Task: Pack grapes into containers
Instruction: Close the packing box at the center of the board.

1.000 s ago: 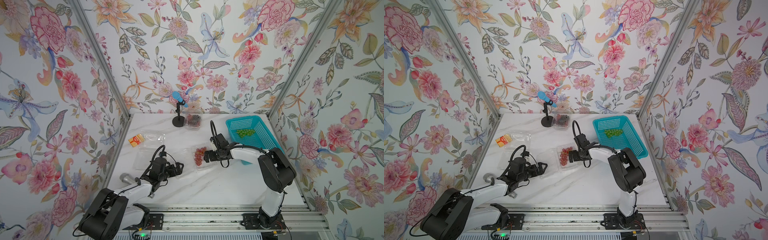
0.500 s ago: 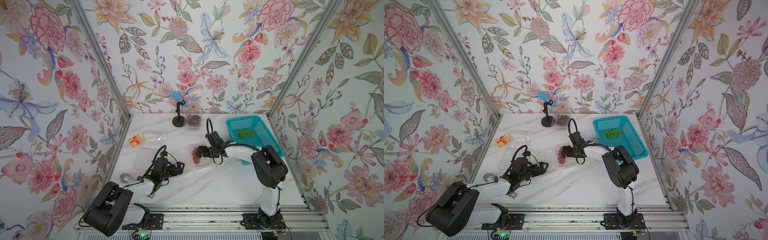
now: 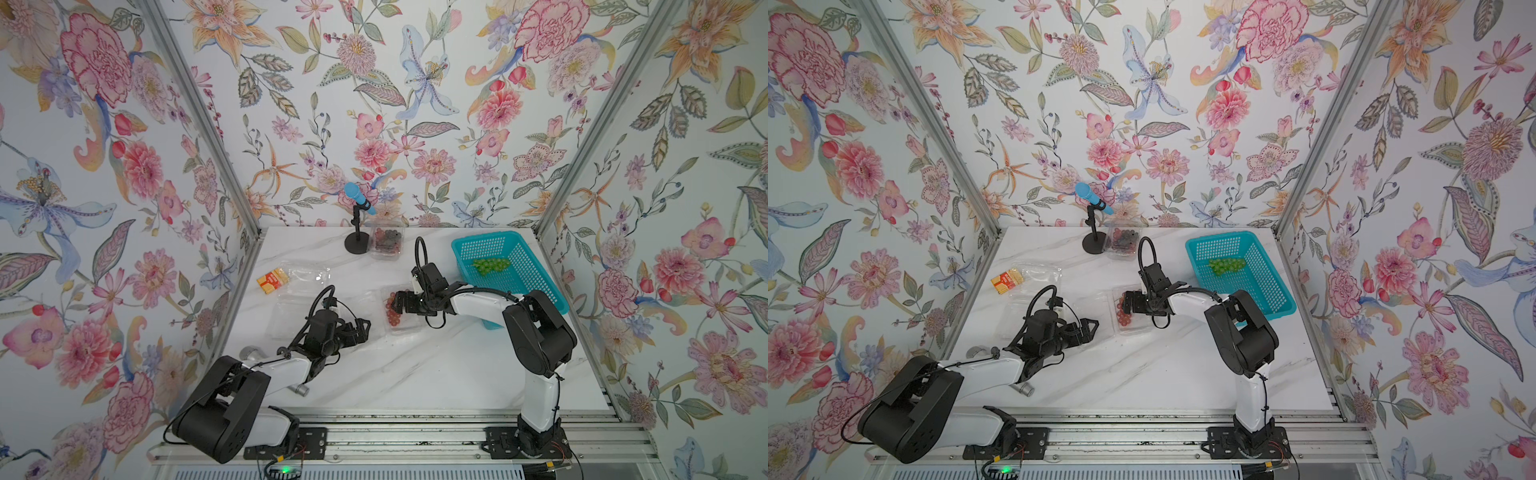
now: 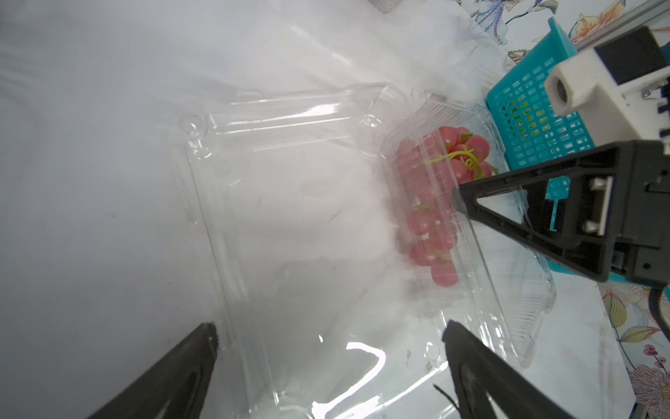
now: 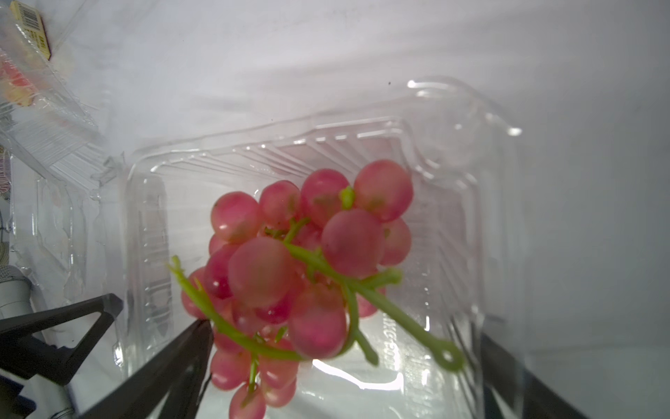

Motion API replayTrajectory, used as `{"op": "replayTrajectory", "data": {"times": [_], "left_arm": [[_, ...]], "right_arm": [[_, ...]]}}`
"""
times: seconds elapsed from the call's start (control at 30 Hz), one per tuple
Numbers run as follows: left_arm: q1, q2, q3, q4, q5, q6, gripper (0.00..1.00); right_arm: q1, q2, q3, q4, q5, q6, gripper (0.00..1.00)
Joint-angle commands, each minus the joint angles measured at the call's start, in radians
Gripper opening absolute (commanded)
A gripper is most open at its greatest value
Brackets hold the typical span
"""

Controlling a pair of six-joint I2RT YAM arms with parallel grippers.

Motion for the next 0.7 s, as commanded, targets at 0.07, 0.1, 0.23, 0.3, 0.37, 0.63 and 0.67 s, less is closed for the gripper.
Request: {"op": "replayTrajectory", "data": {"times": [0.07,0.1,0.23,0.3,0.37,0.63,0.67], "left_arm": [[-0.009,-0.062,0.096,-0.075,-0.038,0.056,1.00],[-0.009,-0.065,0.113,-0.092,-0.037,0.066,1.00],[-0.009,-0.080,0.150,-0.128,-0.043,0.079,1.00],[-0.009,-0.093,0.161,-0.140,-0.047,0.080,1.00],[-0.009,-0.107,0.170,-0.148,-0.050,0.081,1.00],[-0.011,-0.147,0.206,-0.181,-0.050,0.082,1.00],[-0.012,-0.151,0.209,-0.183,-0.050,0.084,1.00]], "right_arm": [[0.010,-0.001,-0.026,-0.031,0.001,-0.009,1.00],[0.010,0.000,-0.025,-0.030,0.006,-0.009,0.99],[0.010,0.003,-0.021,-0.030,0.022,-0.012,1.00],[0.011,0.001,-0.024,-0.029,0.025,-0.014,0.99],[0.011,0.000,-0.028,-0.029,0.027,-0.014,1.00],[0.048,0.011,-0.006,-0.030,0.017,-0.009,1.00],[0.052,0.014,-0.002,-0.030,0.014,-0.005,1.00]]}}
